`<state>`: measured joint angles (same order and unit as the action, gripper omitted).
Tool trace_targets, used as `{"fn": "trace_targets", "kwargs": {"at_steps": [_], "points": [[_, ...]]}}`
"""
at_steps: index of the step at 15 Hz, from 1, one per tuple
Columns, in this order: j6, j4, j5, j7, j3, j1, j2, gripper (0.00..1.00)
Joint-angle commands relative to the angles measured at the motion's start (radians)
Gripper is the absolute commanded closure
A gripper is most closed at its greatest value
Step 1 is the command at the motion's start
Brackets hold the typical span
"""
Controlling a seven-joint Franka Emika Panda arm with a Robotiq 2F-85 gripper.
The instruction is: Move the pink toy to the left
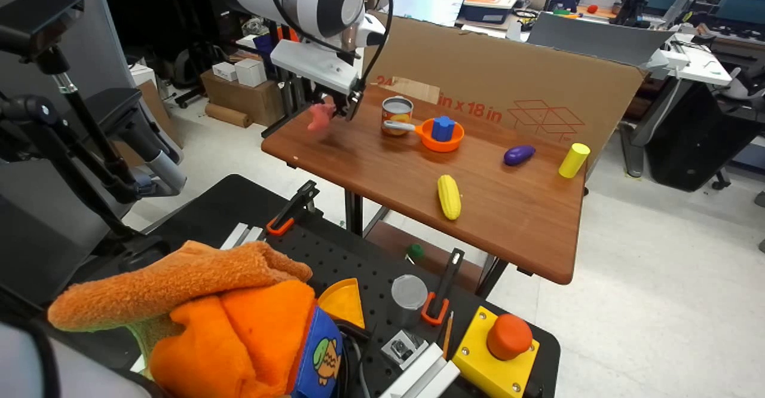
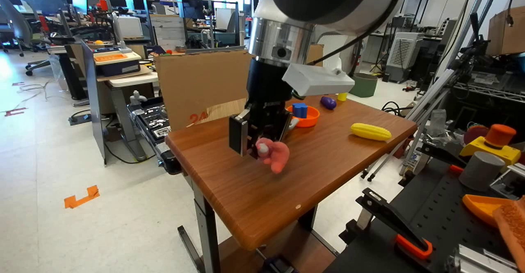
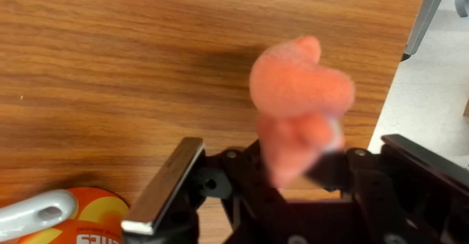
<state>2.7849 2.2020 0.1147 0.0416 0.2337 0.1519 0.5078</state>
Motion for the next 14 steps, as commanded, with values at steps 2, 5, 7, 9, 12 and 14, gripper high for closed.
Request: {"fn": "trace_targets", "kwargs": {"at_steps": [2, 5, 7, 9, 12, 14], "points": [[-0.008, -0.022, -0.018, 0.030, -0.041, 0.038, 0.020, 0.65], [-0.016, -0.023, -0.020, 0.048, -0.056, 0.051, 0.022, 0.45], [-0.019, -0.025, -0.017, 0.050, -0.056, 0.051, 0.026, 0.31], [-0.018, -0.026, -0.019, 0.048, -0.058, 0.054, 0.029, 0.16], [-0.018, -0.023, -0.058, 0.093, -0.108, 0.096, 0.026, 0.00], [-0.041, -0.025, -0.117, 0.183, -0.186, 0.158, 0.021, 0.00]]}}
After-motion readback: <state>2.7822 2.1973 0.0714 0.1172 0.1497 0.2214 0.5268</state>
